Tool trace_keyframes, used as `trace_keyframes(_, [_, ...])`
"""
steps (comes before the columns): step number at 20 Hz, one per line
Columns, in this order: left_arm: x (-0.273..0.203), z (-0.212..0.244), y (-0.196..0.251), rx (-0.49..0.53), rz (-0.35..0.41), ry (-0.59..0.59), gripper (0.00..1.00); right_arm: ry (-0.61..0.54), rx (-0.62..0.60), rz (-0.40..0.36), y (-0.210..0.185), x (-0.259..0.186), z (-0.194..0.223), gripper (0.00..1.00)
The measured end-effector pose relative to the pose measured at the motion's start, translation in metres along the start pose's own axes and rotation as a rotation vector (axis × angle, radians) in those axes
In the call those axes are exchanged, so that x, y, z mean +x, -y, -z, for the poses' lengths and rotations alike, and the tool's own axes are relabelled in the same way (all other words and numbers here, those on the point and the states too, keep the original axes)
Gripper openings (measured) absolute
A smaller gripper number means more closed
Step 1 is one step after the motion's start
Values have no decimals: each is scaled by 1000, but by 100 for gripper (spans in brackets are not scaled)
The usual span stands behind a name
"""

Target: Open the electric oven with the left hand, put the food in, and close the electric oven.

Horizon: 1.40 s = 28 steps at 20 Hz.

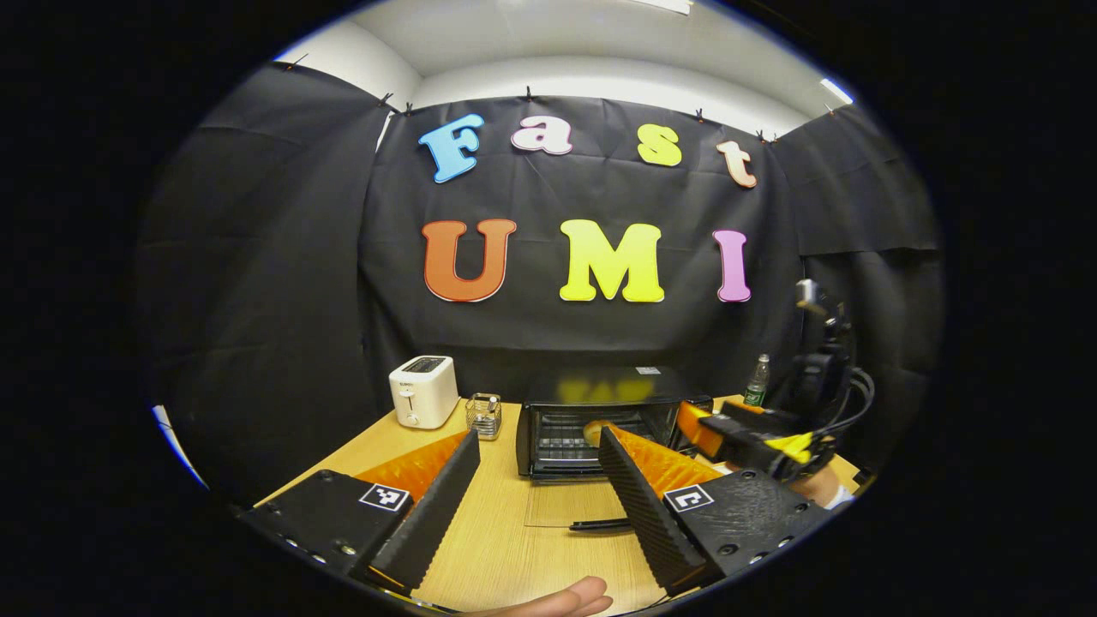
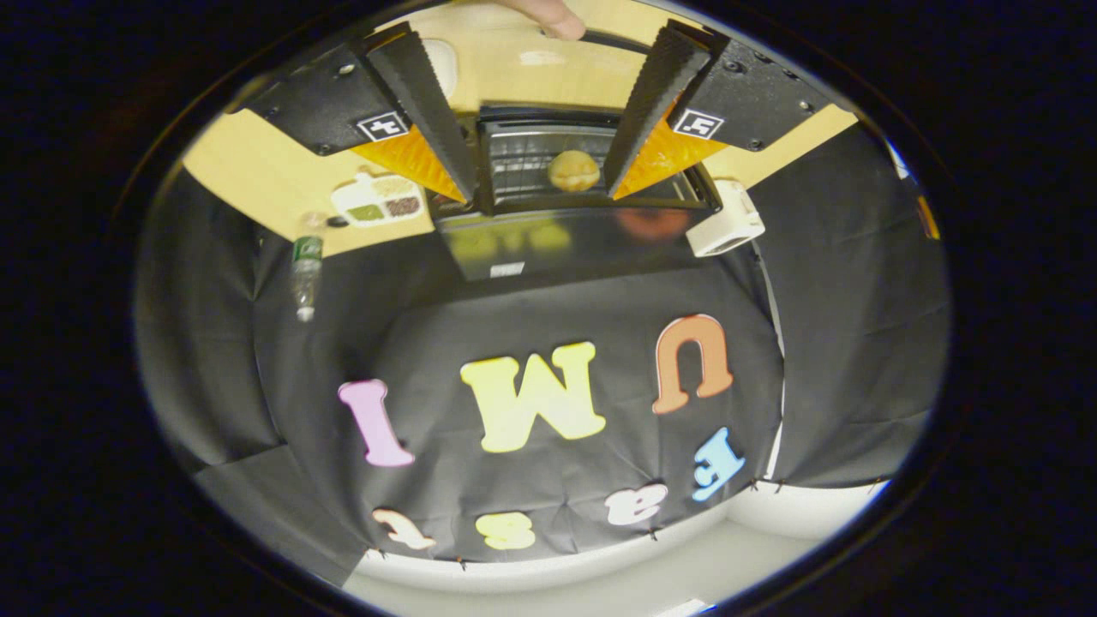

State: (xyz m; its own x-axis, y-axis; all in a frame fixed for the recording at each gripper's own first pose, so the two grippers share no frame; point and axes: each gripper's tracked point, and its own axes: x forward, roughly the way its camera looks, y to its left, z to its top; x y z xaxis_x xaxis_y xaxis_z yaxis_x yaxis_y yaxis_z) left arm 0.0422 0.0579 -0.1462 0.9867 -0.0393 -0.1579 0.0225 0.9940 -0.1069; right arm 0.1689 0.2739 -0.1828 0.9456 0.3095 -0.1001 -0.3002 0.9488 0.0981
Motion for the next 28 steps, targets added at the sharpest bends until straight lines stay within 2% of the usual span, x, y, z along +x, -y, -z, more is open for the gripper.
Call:
trace_keyframes(1, [5, 3, 4, -8, -2, 1, 92, 22, -1, 12, 9, -12, -13, 94])
trace_keyframes(6, [40, 49, 36, -14, 47, -83, 92, 123, 13, 57, 55, -78, -79, 94])
trace_keyframes(10, [70, 110, 54, 20, 75, -215, 92, 202, -53, 193, 108, -123, -129, 94])
trace_keyframes(13, [77, 148, 80, 29, 140, -302, 93, 255, -87, 259, 130, -149, -155, 94])
trace_keyframes(15, [76, 172, 94, 46, 170, -359, 93, 246, -89, 252, 131, -158, -154, 94])
trace_keyframes(16, [74, 184, 99, 75, 176, -386, 93, 238, -91, 254, 135, -162, -152, 100])
trace_keyframes(17, [75, 193, 102, 108, 177, -406, 93, 230, -91, 260, 141, -165, -151, 94])
trace_keyframes(18, [75, 203, 107, 130, 179, -424, 93, 221, -92, 261, 144, -166, -148, 94])
trace_keyframes(19, [75, 209, 110, 138, 177, -434, 93, 209, -92, 252, 145, -168, -143, 100])
trace_keyframes(20, [78, 215, 111, 137, 172, -447, 93, 206, -93, 246, 145, -170, -141, 94])
trace_keyframes(25, [80, 244, 114, 127, 142, -525, 96, 191, -79, 232, 155, -170, -127, 94])
trace_keyframes(28, [82, 254, 118, 94, 151, -557, 96, 190, -60, 227, 161, -168, -124, 94])
